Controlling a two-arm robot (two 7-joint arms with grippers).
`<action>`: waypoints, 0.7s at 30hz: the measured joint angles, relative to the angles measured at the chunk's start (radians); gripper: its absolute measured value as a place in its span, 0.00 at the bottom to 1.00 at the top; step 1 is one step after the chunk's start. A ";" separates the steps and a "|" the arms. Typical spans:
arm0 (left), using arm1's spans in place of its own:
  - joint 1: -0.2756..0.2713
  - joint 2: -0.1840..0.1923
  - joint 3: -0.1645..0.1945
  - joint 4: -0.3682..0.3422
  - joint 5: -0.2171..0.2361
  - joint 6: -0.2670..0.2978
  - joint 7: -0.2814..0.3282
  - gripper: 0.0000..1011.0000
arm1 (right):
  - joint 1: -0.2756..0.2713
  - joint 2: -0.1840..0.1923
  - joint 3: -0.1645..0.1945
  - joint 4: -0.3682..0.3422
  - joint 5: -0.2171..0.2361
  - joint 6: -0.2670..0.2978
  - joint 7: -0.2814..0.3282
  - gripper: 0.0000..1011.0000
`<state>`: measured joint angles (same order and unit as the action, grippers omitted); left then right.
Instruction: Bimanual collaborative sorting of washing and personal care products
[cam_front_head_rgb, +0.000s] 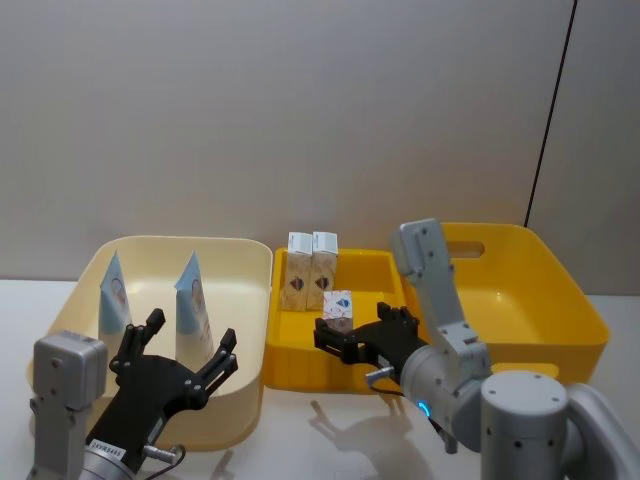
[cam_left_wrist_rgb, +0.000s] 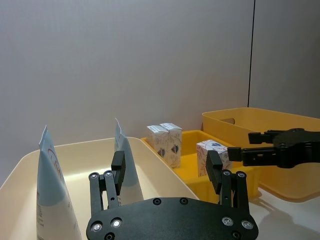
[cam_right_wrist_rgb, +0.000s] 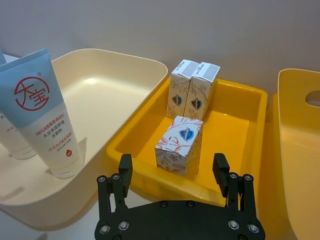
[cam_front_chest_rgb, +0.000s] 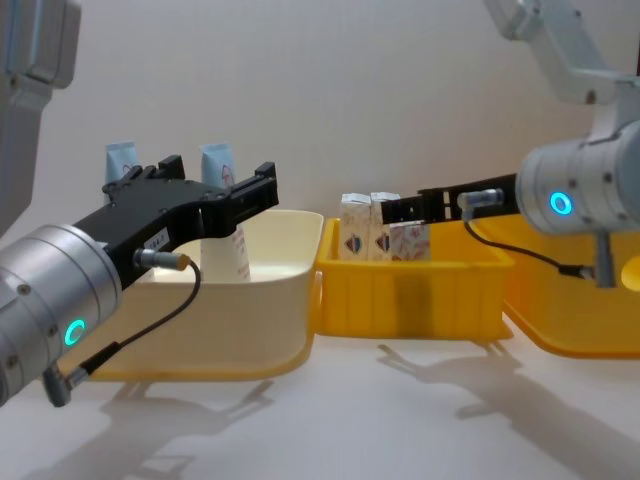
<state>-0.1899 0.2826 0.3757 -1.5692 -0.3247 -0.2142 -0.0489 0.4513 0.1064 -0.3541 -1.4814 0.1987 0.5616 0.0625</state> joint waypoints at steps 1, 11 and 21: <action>0.000 0.000 0.000 0.000 0.000 0.000 0.000 0.99 | 0.006 -0.003 -0.001 0.009 -0.001 0.000 0.000 0.99; 0.000 0.000 0.000 0.000 0.000 0.000 0.000 0.99 | 0.075 -0.045 -0.008 0.126 -0.014 -0.002 0.001 0.99; 0.000 0.000 0.000 0.000 0.000 0.000 0.000 0.99 | 0.126 -0.078 -0.004 0.221 -0.029 -0.006 -0.017 0.99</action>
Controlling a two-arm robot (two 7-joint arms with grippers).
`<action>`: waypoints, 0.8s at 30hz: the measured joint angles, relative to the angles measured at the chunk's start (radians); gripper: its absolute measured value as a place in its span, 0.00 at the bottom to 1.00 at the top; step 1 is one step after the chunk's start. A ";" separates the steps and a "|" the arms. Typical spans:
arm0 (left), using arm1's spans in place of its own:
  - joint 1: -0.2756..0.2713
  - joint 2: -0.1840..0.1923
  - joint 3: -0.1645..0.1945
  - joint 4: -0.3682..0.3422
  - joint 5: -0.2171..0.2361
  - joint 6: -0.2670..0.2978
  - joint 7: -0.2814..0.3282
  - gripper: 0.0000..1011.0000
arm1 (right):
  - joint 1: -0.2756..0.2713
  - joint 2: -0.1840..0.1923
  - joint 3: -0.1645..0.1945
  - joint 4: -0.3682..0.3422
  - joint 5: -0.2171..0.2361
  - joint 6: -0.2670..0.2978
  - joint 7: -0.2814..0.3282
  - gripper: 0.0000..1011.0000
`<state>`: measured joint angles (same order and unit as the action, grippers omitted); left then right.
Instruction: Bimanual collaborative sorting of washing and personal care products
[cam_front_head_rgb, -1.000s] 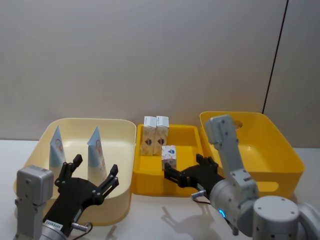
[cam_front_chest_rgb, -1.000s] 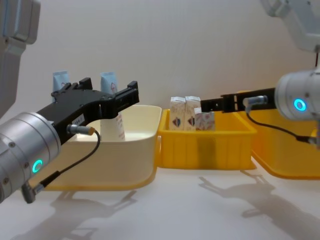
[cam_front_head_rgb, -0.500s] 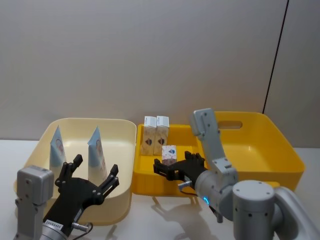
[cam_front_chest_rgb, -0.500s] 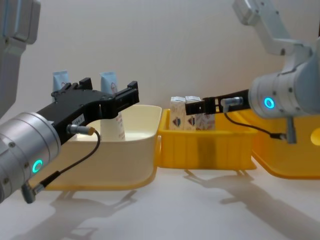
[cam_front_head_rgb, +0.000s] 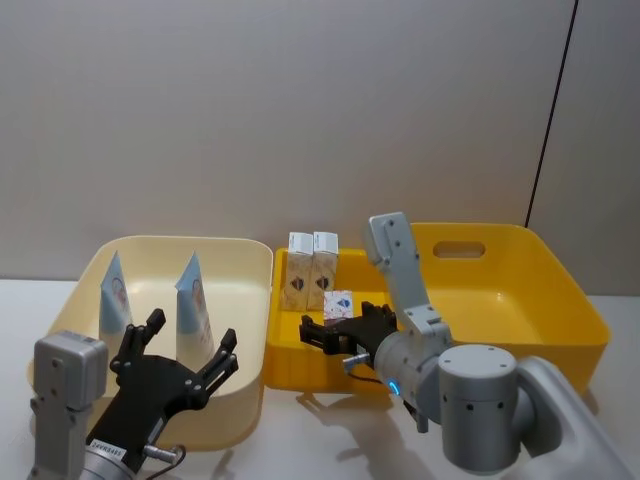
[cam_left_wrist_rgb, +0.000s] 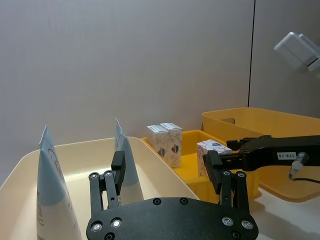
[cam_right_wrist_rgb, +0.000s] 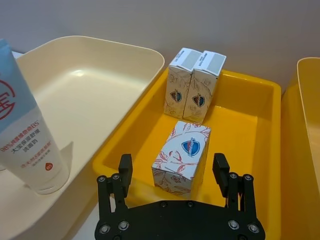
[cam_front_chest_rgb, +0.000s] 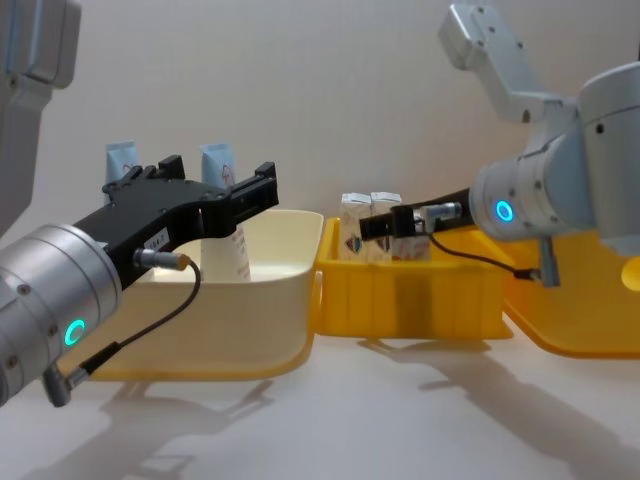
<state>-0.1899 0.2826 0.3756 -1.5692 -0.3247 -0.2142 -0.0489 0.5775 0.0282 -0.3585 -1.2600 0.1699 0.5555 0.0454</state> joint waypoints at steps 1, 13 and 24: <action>0.000 0.000 0.000 0.000 0.000 0.000 0.000 0.99 | 0.005 -0.004 0.001 0.011 -0.002 -0.001 -0.003 0.99; 0.000 0.000 0.000 0.000 0.000 0.000 0.000 0.99 | 0.034 -0.027 0.014 0.074 -0.009 -0.009 -0.014 0.99; 0.000 0.000 0.000 0.000 0.000 0.000 0.000 0.99 | 0.045 -0.037 0.021 0.100 -0.012 -0.013 -0.018 0.77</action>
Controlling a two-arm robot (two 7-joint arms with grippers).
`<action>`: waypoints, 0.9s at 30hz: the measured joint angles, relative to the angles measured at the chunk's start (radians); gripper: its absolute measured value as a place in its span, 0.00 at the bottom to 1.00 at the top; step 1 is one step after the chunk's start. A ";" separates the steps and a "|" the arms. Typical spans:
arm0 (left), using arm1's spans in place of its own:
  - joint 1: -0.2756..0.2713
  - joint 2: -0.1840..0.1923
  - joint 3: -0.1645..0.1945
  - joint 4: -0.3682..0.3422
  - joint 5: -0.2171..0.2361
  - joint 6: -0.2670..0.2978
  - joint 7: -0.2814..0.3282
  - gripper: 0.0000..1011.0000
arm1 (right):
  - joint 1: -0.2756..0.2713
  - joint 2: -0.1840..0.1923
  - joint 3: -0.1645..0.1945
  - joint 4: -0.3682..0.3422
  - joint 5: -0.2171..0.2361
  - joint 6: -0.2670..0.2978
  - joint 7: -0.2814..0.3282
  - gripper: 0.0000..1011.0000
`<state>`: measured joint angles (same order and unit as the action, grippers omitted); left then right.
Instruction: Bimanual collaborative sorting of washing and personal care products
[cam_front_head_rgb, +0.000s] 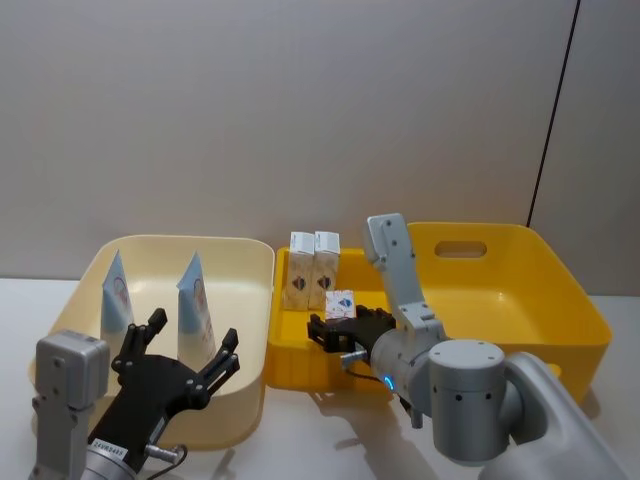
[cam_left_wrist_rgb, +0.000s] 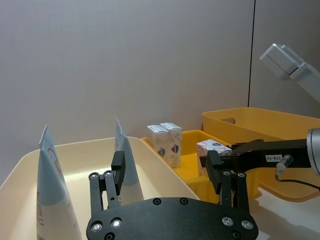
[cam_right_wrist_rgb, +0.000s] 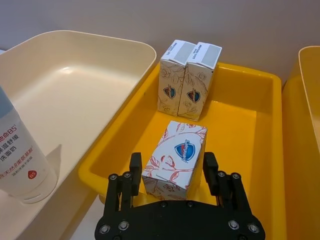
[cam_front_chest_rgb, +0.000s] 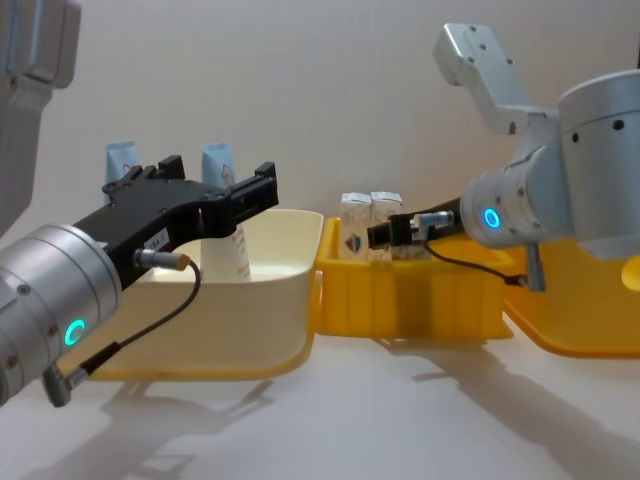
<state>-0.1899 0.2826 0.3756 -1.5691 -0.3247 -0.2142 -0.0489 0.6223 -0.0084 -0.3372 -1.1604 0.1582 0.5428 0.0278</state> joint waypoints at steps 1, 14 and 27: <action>0.000 0.000 0.000 0.000 0.000 0.000 0.000 0.99 | 0.001 -0.001 0.000 0.001 0.000 0.000 0.000 0.73; 0.000 0.000 0.000 0.000 0.000 0.000 0.000 0.99 | 0.005 -0.004 0.003 0.012 -0.001 -0.002 -0.001 0.45; 0.000 0.000 0.000 0.000 0.000 0.000 0.000 0.99 | 0.006 -0.005 0.004 0.015 -0.002 -0.004 -0.001 0.45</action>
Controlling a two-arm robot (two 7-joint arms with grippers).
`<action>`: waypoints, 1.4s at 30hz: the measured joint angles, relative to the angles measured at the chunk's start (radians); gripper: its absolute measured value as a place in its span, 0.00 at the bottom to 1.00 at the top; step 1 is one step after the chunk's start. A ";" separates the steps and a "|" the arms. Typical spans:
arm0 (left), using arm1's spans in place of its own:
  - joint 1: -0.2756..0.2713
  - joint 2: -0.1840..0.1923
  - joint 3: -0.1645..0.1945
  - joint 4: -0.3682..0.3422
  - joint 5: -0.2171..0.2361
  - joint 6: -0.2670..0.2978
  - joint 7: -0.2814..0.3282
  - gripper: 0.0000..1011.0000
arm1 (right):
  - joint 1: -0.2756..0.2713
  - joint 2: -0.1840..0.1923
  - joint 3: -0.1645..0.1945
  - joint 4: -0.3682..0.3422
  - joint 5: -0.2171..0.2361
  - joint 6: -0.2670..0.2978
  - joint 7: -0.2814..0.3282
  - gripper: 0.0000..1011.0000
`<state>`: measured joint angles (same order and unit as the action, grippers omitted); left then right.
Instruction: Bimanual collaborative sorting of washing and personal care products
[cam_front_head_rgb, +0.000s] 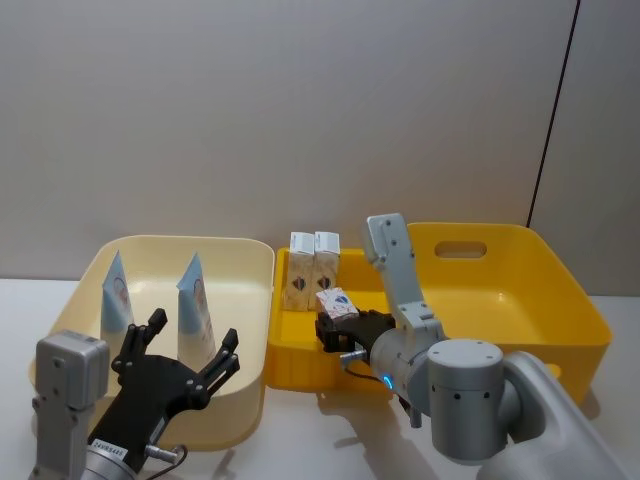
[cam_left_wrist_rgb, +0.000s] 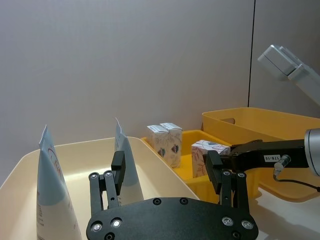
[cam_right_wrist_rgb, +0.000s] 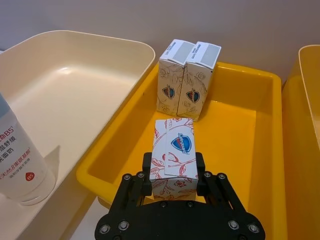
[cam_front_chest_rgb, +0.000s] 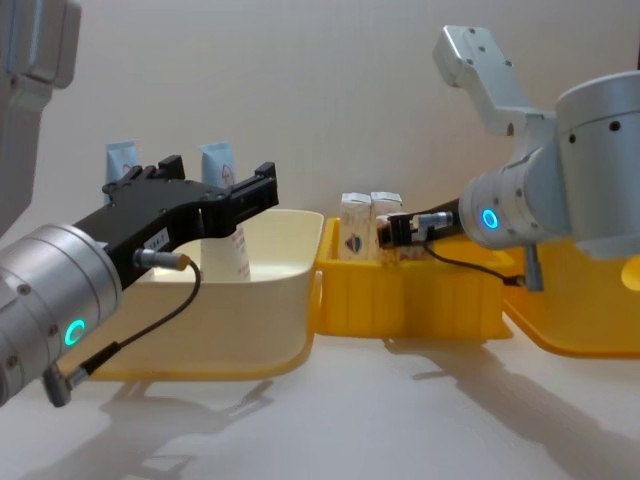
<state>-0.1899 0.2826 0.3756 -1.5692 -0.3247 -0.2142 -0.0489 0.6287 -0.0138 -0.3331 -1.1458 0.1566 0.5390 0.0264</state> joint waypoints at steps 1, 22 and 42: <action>0.000 0.000 0.000 0.000 0.000 0.000 0.000 0.99 | 0.000 0.000 0.000 0.000 0.000 -0.001 0.000 0.45; 0.000 0.000 0.000 0.000 0.000 0.000 0.000 0.99 | -0.016 0.013 0.011 -0.073 -0.018 -0.144 0.021 0.45; 0.000 0.000 0.000 0.000 0.000 0.000 0.000 0.99 | -0.030 0.048 0.080 -0.247 -0.055 -0.282 -0.016 0.45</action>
<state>-0.1899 0.2826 0.3756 -1.5692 -0.3246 -0.2142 -0.0490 0.5986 0.0341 -0.2533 -1.3929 0.1017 0.2566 0.0102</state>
